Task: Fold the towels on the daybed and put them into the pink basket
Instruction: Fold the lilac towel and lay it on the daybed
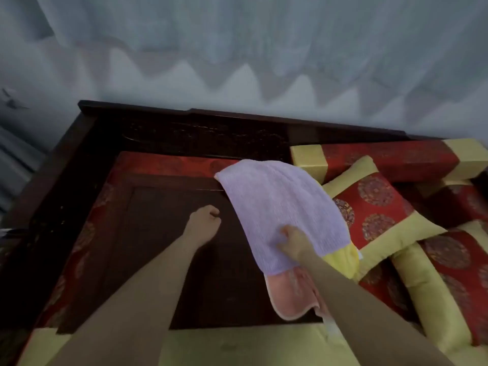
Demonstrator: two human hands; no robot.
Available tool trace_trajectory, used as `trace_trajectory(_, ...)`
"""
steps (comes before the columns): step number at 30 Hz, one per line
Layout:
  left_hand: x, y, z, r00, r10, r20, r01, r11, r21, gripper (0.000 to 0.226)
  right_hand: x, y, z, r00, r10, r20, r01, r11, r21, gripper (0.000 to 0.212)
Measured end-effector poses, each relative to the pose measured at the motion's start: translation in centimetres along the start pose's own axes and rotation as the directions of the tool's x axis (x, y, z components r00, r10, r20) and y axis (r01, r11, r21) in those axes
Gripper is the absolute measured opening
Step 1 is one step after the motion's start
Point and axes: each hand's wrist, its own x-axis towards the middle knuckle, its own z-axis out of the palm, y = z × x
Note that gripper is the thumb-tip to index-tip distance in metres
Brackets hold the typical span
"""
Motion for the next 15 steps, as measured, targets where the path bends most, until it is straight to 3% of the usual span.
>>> trace_trajectory(4,2.2,0.6,3.5,0.991,-0.093,0.098,0.09,0.995,0.029,0.031,1.8,1.9,3.0,0.986,-0.026,0.165,0.063,0.972,-0.225,0.07)
trace_trajectory(7,3.8,0.9,5.0,0.986,-0.112,0.122,0.108,0.994,0.033,0.032,3.6,2.8,3.6,0.986,-0.082,0.148,0.129,0.931,-0.342,0.045)
trace_trajectory(9,4.7,0.7,5.8,0.988,-0.103,0.115,0.099,0.994,0.035,0.032,4.5,2.9,3.6,0.985,-0.133,0.114,0.165,0.922,-0.35,0.023)
trace_trajectory(11,5.4,0.4,6.2,0.985,-0.115,0.125,0.112,0.993,0.035,0.035,5.1,3.0,3.6,0.98,-0.183,0.079,0.198,0.936,-0.29,0.018)
trace_trajectory(13,5.6,0.1,6.1,0.985,-0.039,0.169,0.024,0.996,0.088,0.051,5.3,3.4,3.3,0.965,-0.262,0.012,0.261,0.95,-0.169,0.023)
trace_trajectory(15,5.6,-0.4,5.9,0.961,0.12,0.248,-0.2,0.922,0.33,0.078,4.9,3.1,2.7,0.944,-0.322,-0.074,0.316,0.946,-0.077,0.022)
